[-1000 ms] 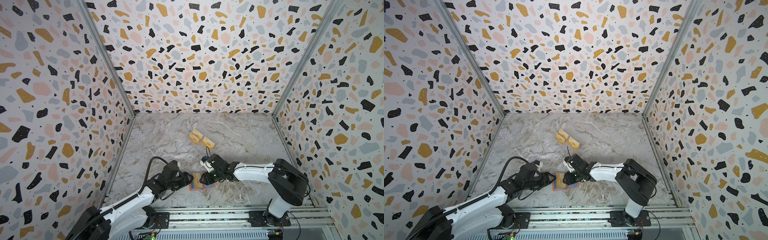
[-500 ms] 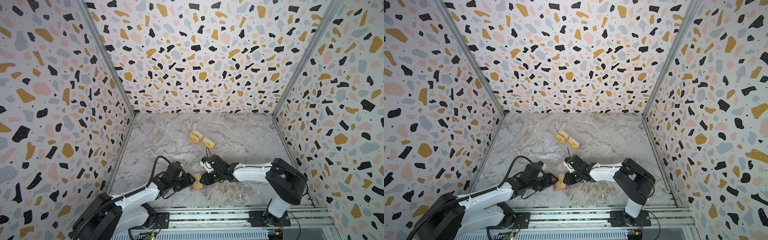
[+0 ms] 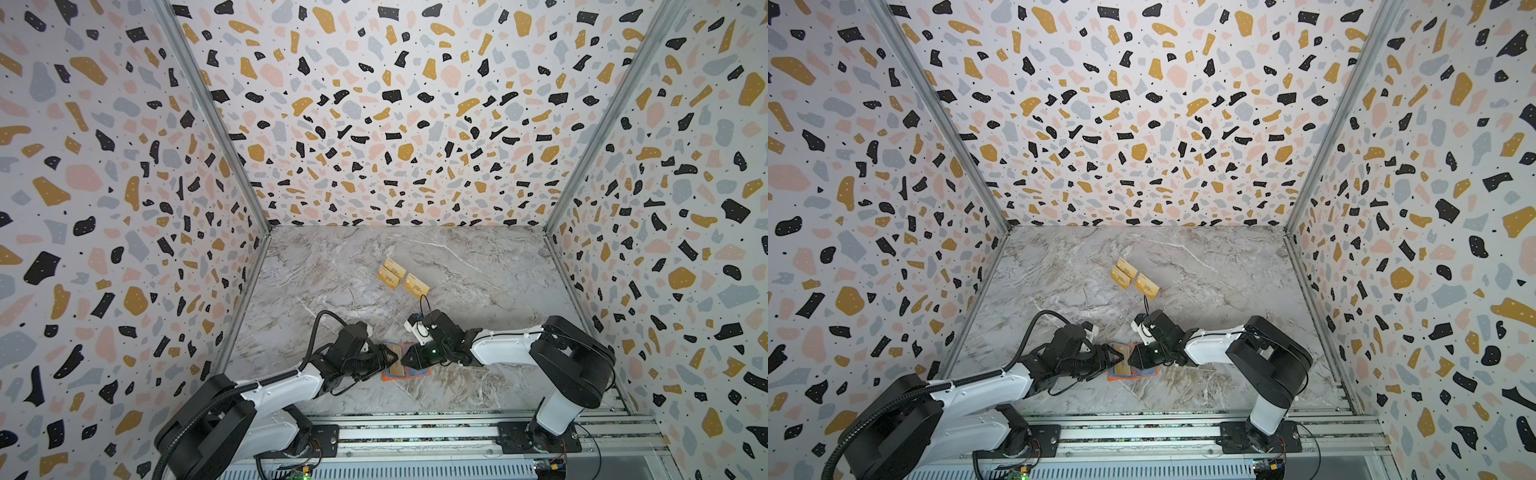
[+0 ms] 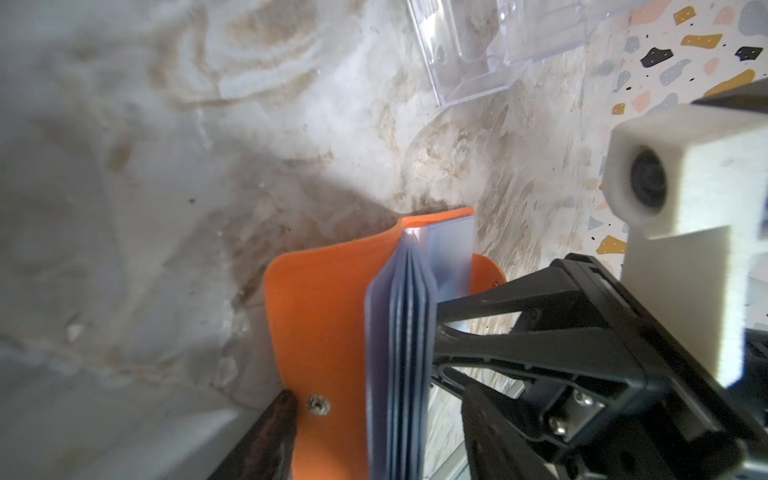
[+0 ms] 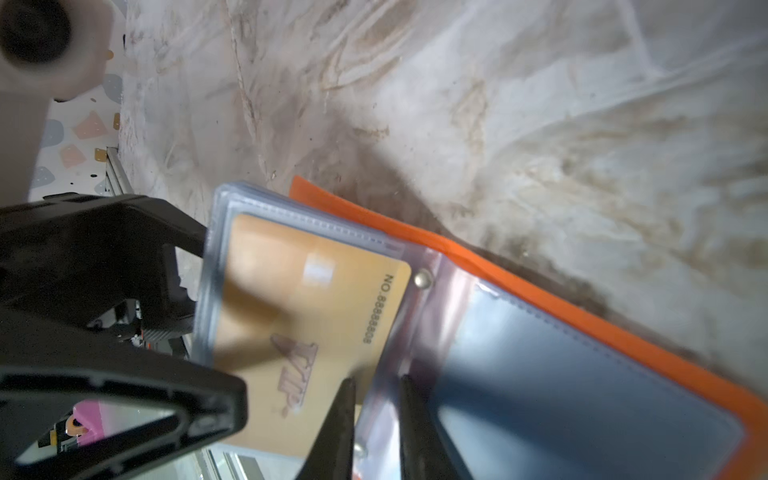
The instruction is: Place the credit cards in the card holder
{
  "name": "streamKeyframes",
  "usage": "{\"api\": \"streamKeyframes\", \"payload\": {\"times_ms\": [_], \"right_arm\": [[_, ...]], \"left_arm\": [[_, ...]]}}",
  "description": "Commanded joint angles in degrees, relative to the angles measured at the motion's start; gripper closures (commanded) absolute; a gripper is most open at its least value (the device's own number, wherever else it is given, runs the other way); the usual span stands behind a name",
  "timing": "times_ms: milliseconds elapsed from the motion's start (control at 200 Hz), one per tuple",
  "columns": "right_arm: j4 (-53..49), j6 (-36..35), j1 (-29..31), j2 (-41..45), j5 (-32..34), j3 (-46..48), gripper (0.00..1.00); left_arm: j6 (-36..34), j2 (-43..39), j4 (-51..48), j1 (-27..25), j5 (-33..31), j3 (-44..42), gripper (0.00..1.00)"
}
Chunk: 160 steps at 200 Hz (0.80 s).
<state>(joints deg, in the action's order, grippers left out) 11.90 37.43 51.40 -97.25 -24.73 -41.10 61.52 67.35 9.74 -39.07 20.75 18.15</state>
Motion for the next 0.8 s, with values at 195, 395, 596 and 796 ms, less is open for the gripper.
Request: {"api": "streamKeyframes", "payload": {"times_ms": [195,395,596,796], "right_arm": [[-5.2,-0.3,-0.3,-2.7,2.6,2.5,0.79],[-4.5,0.3,-0.4,-3.0,2.9,3.5,0.81],[-4.5,0.3,-0.7,-3.3,3.0,3.7,0.82],[-4.3,0.3,-0.7,-3.6,2.9,3.7,0.84]], "left_arm": [[-5.7,-7.8,-13.3,1.6,-3.3,1.9,0.33],[-6.7,-1.7,-9.1,1.6,-1.1,2.0,0.34],[-4.8,0.8,-4.9,1.5,0.5,-0.2,0.33],[0.6,3.4,8.7,0.7,5.7,-2.4,0.34]]}}
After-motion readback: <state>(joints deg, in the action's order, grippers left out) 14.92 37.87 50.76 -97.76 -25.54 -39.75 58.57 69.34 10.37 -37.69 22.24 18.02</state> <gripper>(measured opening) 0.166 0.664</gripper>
